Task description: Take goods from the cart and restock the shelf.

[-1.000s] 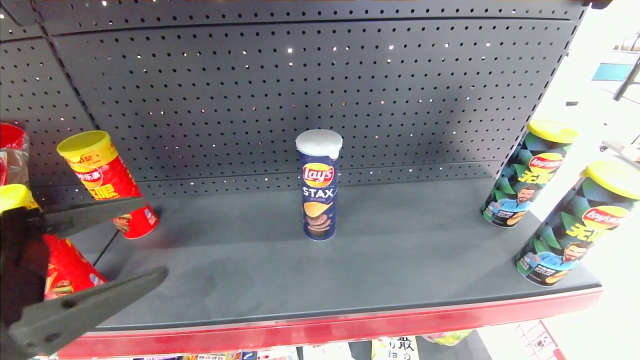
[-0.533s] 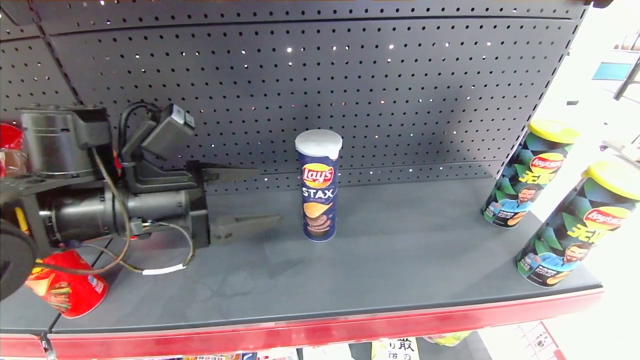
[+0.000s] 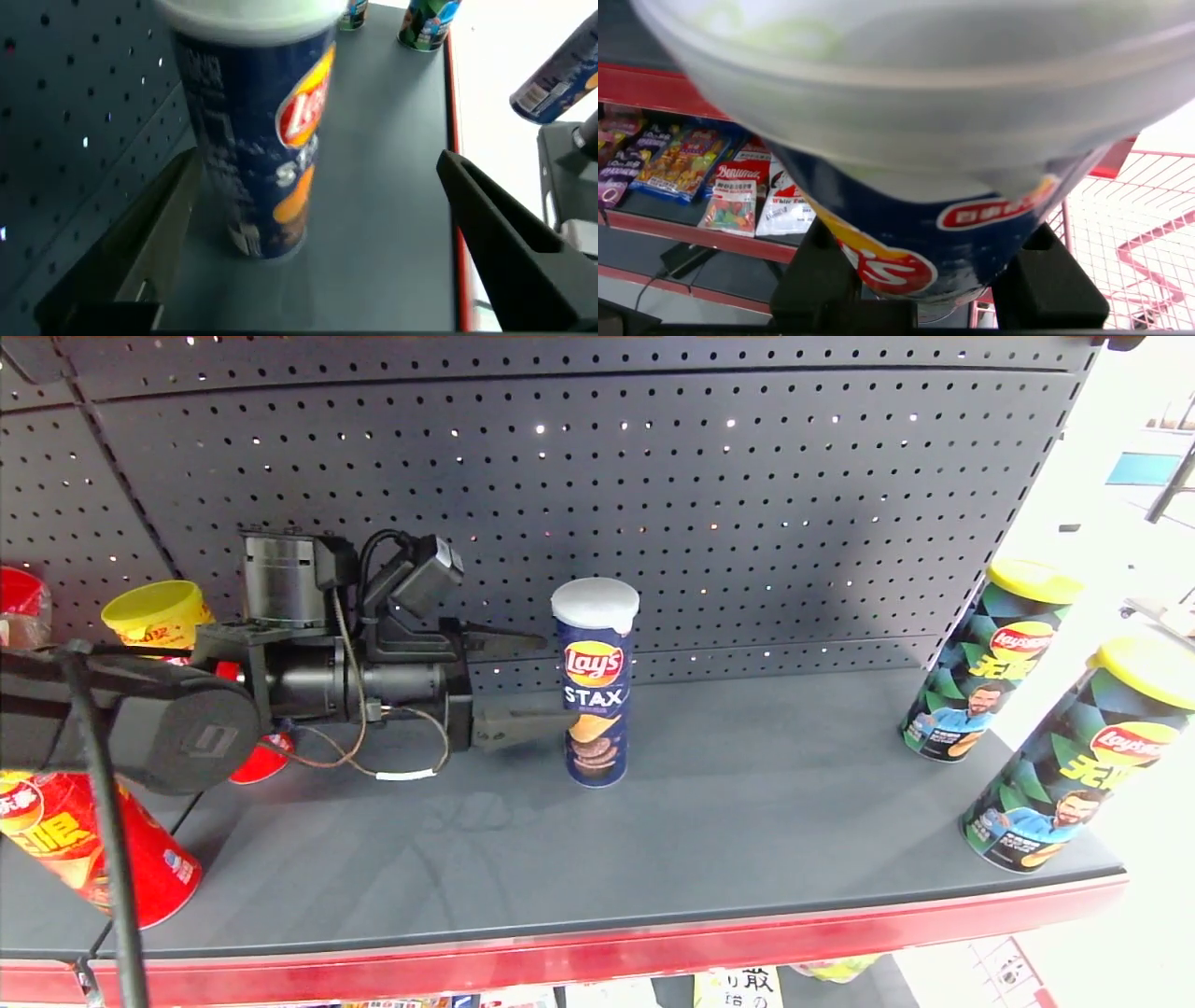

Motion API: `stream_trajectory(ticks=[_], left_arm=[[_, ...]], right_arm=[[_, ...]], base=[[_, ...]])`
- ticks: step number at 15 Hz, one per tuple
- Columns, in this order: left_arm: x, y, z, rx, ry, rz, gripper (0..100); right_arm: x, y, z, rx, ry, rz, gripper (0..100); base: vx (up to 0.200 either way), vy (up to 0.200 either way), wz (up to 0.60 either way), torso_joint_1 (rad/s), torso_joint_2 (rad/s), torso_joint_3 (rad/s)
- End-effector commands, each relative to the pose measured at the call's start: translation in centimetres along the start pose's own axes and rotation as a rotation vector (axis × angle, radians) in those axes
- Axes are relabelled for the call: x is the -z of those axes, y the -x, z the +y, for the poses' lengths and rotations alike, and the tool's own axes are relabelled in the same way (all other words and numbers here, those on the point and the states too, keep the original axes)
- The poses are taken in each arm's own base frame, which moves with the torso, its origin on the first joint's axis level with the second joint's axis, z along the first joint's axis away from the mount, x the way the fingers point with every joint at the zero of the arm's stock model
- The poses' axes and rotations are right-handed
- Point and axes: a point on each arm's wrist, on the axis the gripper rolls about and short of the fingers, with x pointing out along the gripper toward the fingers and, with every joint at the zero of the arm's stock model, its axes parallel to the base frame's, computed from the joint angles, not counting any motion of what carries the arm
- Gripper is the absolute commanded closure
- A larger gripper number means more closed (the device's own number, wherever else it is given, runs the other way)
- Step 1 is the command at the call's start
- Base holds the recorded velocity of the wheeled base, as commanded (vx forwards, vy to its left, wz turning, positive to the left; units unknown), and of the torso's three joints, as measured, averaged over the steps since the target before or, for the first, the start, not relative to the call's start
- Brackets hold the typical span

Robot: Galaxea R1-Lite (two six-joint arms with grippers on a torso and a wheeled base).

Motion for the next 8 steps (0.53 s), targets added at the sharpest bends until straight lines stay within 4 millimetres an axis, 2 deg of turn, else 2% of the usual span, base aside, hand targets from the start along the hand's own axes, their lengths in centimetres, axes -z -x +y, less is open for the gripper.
stream_trajectory(ticks=[1,6,8], left_arm=[[0.7,-1.3,1.4,0.022,-0.006,0.0,0],[1.4,-2.4,2.5,0.053,0.023,-0.004,0],[1.0,-3.0,3.3,0.046,0.004,-0.019,0]], right_arm=[[0.0,0.0,0.0,-0.001,0.0,0.001,100],[0.0,0.0,0.0,0.002,0.002,0.001,100],[0.0,0.0,0.0,0.002,0.001,0.003,100]], base=[[0.0,0.0,0.0,0.0,0.0,0.0],[0.0,0.0,0.0,0.0,0.0,0.0],[0.0,0.0,0.0,0.0,0.0,0.0]])
